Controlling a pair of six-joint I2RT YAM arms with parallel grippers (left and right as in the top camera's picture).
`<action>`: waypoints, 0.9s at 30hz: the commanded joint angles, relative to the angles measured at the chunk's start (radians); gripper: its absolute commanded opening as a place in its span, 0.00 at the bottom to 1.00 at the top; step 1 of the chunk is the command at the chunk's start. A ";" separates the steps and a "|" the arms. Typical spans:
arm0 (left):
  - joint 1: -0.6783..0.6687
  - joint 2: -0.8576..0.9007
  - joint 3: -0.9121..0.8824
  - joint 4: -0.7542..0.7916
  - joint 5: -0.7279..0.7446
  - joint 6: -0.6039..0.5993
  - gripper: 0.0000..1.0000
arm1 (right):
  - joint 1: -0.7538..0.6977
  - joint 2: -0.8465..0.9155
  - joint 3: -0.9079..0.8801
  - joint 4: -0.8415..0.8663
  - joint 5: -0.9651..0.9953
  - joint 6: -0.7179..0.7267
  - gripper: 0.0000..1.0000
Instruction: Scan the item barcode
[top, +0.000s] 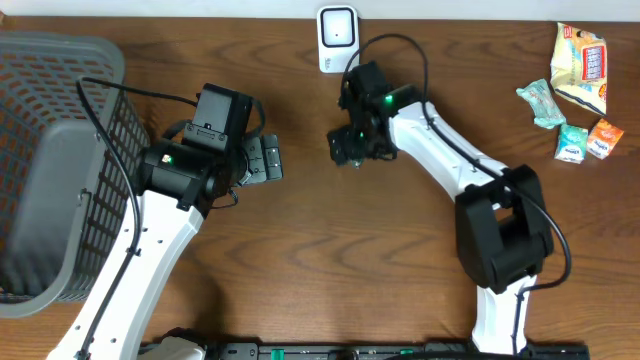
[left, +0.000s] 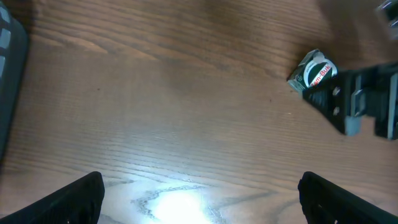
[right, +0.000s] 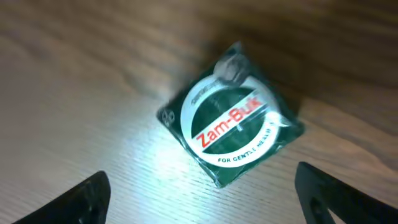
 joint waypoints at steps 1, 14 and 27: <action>-0.004 -0.002 0.015 0.000 0.006 0.006 0.98 | -0.010 -0.027 0.018 0.011 0.010 0.238 0.95; -0.004 -0.002 0.015 0.000 0.006 0.006 0.98 | 0.030 0.090 0.013 0.026 0.156 0.822 0.99; -0.004 -0.002 0.015 0.000 0.006 0.006 0.98 | 0.029 0.146 0.013 0.073 0.159 0.726 0.81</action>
